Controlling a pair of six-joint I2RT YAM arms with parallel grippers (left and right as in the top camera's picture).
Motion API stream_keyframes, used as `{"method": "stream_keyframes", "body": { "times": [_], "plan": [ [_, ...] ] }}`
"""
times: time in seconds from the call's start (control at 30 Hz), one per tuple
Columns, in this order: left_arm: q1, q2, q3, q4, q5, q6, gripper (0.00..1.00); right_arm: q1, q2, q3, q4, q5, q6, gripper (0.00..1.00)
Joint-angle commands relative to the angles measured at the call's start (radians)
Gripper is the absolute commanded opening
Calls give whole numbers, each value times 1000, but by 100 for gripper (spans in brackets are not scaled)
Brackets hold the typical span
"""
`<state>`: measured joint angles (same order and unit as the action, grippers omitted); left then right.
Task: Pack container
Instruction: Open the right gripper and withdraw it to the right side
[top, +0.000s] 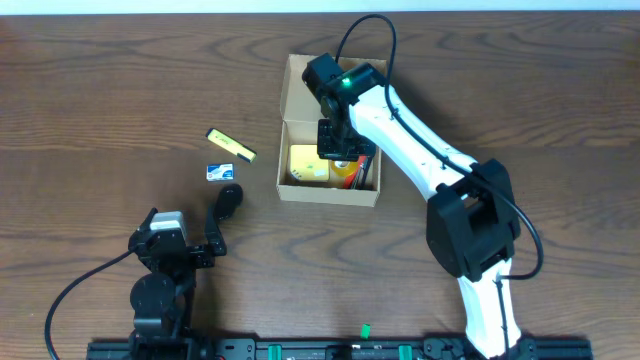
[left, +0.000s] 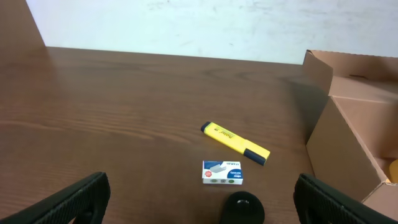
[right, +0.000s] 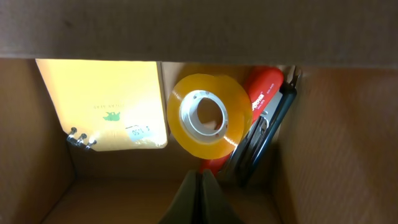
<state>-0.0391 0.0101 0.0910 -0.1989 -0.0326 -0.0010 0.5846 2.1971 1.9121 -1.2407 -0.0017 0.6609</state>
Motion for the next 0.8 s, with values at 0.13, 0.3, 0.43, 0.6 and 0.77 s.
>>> {"method": "stream_keyframes", "body": {
  "times": [0.13, 0.3, 0.43, 0.6, 0.77],
  "plan": [
    [6, -6, -29, -8, 0, -6, 95, 3, 9, 8, -92, -18, 64, 1],
    [6, -6, -29, -8, 0, -6, 95, -7, 7, 53, -78, 13, 107, 1],
    [6, -6, -29, -8, 0, -6, 95, -29, 3, 229, -92, 91, 14, 1],
    [6, -6, -29, -8, 0, -6, 95, -29, -16, 365, -183, 103, -137, 1],
    [6, -6, -29, -8, 0, -6, 95, -6, -93, 368, -254, 112, -246, 1]
  ]
}}
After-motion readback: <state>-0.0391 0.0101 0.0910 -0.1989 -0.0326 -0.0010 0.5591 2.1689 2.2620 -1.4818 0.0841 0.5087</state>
